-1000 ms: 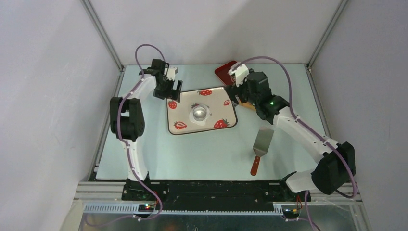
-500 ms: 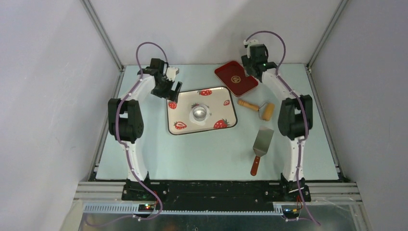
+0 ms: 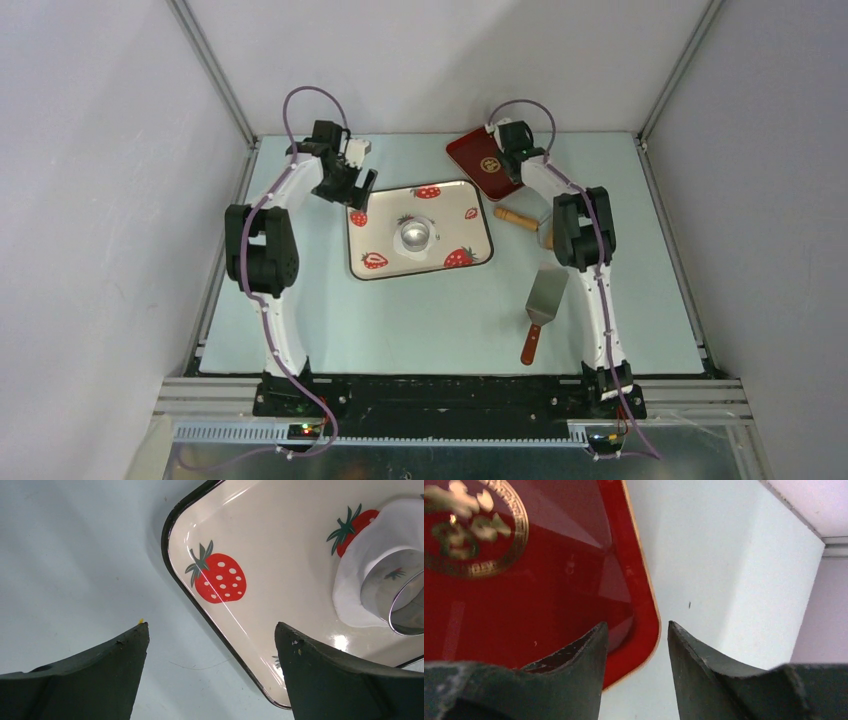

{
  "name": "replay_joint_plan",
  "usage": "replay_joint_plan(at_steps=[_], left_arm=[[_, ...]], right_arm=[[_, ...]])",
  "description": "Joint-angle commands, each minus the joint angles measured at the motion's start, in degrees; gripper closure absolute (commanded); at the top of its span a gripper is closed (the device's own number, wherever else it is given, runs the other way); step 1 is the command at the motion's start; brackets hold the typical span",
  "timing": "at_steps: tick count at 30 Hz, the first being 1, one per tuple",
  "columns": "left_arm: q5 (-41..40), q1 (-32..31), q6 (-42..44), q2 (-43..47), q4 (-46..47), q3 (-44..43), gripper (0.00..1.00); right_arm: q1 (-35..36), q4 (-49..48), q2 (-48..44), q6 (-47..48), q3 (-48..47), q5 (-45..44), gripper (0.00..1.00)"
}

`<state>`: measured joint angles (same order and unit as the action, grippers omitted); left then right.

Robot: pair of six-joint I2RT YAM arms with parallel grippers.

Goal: Roll out the dumpling wrappers from the dough
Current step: Press the dumpling wrapper on the work surface.

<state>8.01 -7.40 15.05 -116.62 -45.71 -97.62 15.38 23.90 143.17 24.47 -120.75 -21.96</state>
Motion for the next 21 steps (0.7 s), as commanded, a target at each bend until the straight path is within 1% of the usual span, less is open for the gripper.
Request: replay_joint_plan(at_steps=[1, 2, 6, 9, 12, 15, 18, 21], left_arm=[[-0.95, -0.55, -1.82, 0.32, 0.36, -2.91, 0.00], [-1.21, -0.57, -2.42, 0.33, 0.41, -2.78, 0.00], [-1.10, -0.74, -3.20, 1.07, 0.45, -1.95, 0.00], [-0.76, -0.86, -3.03, 2.28, 0.83, -0.62, 0.00], [-0.28, -1.04, -2.97, 3.13, 1.57, 0.81, 0.00], [-0.16, -1.40, -2.68, 3.61, 2.03, 1.88, 0.00], [-0.68, -1.76, -2.66, 4.75, 3.57, 3.33, 0.00], [0.20, -1.81, -3.37, 6.63, 5.23, 4.69, 0.00]], right_arm=[[0.14, -4.99, -6.71, 4.96, 12.83, -3.23, 0.48], [0.34, -6.23, -8.80, 4.97, 16.40, -3.81, 0.48], [0.96, -4.59, -13.81, 2.81, 23.08, -3.69, 0.50], [1.55, -3.73, -16.57, 1.25, 26.98, -3.02, 0.52], [2.45, -4.88, -19.37, 0.73, 29.73, -4.08, 0.51], [3.02, -4.37, -22.04, 0.35, 27.65, -4.48, 0.47], [4.10, -0.80, -24.53, -1.93, 20.70, -3.27, 0.41], [6.11, 2.27, -27.95, -3.03, 14.72, 0.14, 0.38]])
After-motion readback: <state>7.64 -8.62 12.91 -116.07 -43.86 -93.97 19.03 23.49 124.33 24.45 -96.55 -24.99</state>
